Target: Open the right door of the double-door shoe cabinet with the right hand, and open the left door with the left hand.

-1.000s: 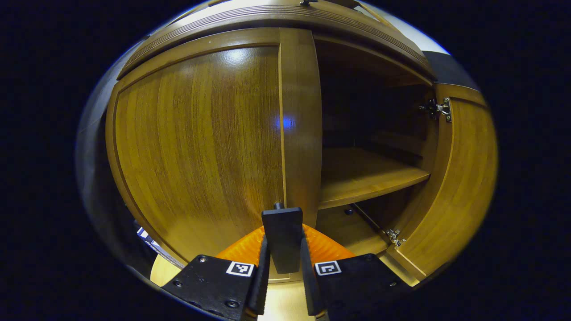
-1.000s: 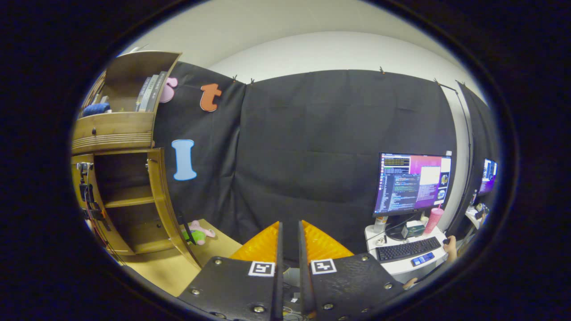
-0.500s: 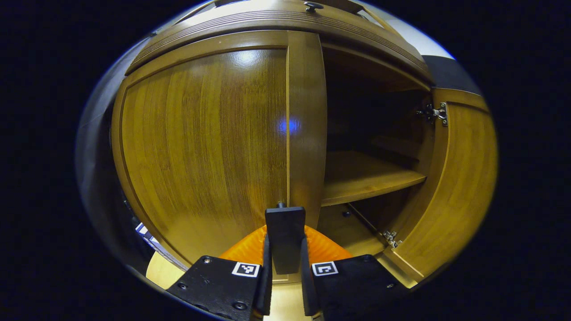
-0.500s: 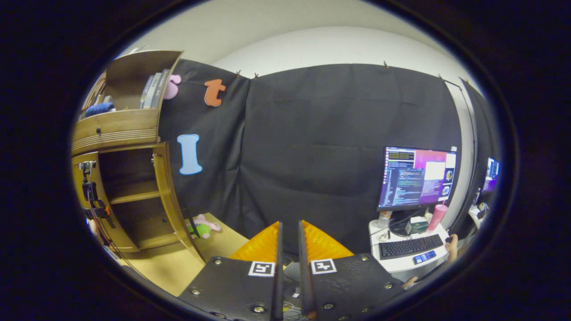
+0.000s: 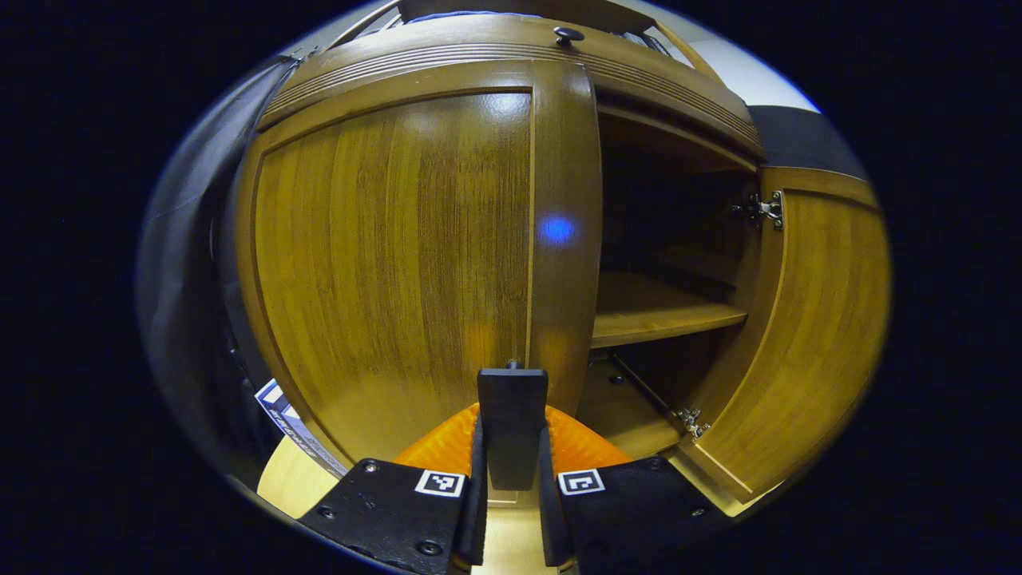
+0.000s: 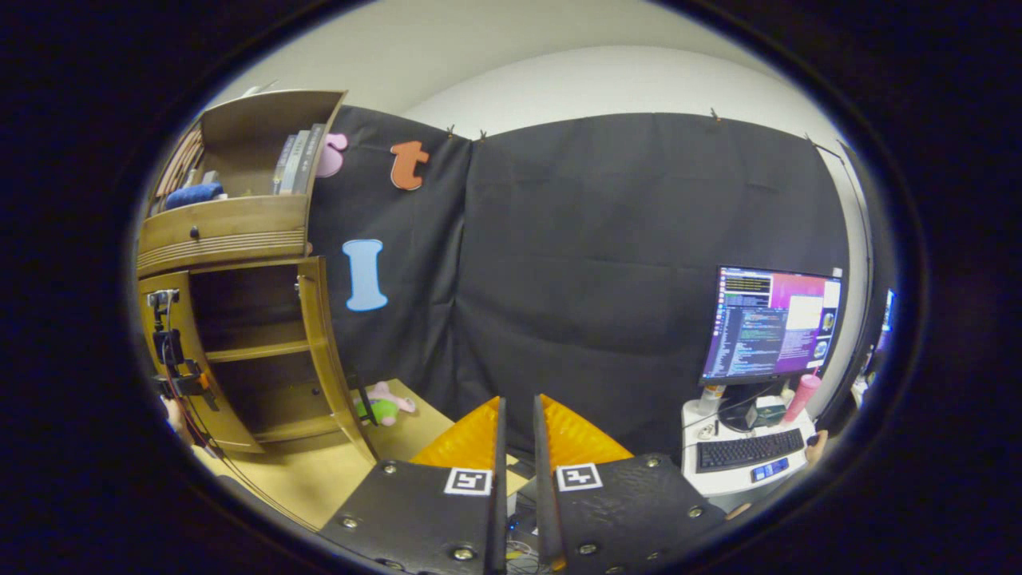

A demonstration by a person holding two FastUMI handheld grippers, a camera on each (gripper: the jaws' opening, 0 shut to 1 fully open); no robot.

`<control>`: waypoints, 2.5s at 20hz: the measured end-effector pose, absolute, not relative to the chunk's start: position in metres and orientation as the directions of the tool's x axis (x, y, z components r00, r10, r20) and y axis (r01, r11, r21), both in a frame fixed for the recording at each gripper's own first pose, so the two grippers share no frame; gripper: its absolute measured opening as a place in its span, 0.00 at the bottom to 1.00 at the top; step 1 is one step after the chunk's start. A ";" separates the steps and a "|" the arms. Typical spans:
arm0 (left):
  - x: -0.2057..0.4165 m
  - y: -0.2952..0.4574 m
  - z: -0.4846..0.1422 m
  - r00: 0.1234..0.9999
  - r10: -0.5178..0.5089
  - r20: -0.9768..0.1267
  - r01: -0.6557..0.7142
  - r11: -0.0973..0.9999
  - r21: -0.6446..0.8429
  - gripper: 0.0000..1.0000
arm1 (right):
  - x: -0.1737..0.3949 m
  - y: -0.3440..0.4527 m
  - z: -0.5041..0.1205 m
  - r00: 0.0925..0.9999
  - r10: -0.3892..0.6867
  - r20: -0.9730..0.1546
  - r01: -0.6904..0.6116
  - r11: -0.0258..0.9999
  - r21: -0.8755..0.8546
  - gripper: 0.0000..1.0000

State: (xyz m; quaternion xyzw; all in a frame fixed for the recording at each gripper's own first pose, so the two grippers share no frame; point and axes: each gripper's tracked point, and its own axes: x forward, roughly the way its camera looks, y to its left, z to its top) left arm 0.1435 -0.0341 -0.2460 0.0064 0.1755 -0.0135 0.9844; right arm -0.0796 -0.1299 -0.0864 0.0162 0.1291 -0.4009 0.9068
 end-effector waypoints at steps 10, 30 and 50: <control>0.089 -0.017 -0.239 0.938 -0.019 -0.346 0.009 1.000 -0.030 0.29 | -0.045 -0.112 -0.094 0.736 -0.627 -0.256 0.640 0.767 -0.039 0.15; 0.012 0.040 -0.231 0.933 0.139 -0.333 -0.164 0.985 -0.049 0.24 | 0.060 -0.051 -0.105 0.916 -0.308 -0.258 0.333 0.941 0.059 0.16; -0.041 0.134 -0.221 0.932 0.182 -0.315 -0.193 0.981 -0.003 0.04 | 0.131 0.035 -0.146 0.948 -0.022 -0.317 0.068 0.989 0.134 0.15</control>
